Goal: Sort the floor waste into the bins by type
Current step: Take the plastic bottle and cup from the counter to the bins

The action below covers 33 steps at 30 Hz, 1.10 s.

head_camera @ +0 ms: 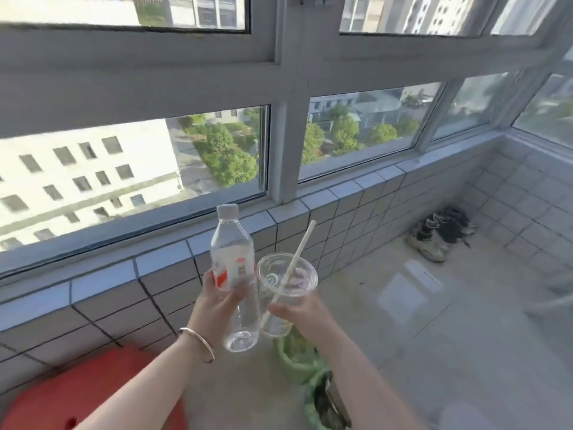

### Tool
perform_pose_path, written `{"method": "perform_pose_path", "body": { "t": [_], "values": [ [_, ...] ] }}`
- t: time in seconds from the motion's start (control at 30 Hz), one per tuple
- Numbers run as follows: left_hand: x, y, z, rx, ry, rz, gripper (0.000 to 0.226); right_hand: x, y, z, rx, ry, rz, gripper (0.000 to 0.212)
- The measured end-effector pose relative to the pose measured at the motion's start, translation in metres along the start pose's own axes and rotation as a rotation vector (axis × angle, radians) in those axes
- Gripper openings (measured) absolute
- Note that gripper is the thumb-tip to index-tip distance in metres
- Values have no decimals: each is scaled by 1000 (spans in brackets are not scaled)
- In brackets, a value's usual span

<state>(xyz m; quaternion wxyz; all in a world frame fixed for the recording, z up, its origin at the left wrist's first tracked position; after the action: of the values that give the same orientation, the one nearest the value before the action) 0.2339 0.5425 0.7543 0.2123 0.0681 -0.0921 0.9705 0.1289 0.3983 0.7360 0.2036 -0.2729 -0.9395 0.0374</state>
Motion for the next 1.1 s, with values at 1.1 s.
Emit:
{"method": "perform_pose_path", "body": {
  "t": [1.1],
  "values": [
    [-244,228,-363,-506,-473,-213,57,-259,-83,375,-83,504,567,56]
  ]
}}
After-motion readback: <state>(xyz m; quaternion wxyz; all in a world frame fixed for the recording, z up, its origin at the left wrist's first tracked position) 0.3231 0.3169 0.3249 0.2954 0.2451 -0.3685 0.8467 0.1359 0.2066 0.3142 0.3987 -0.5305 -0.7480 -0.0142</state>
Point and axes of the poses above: each hand's wrist, its own x-axis away from the middle knuckle, its own y-axis out of the palm, z = x × y, the point moved 3 cm from there along -x, towards the middle knuckle, and after that the axes turned 6 degrees about z, right-handed, at the moved point
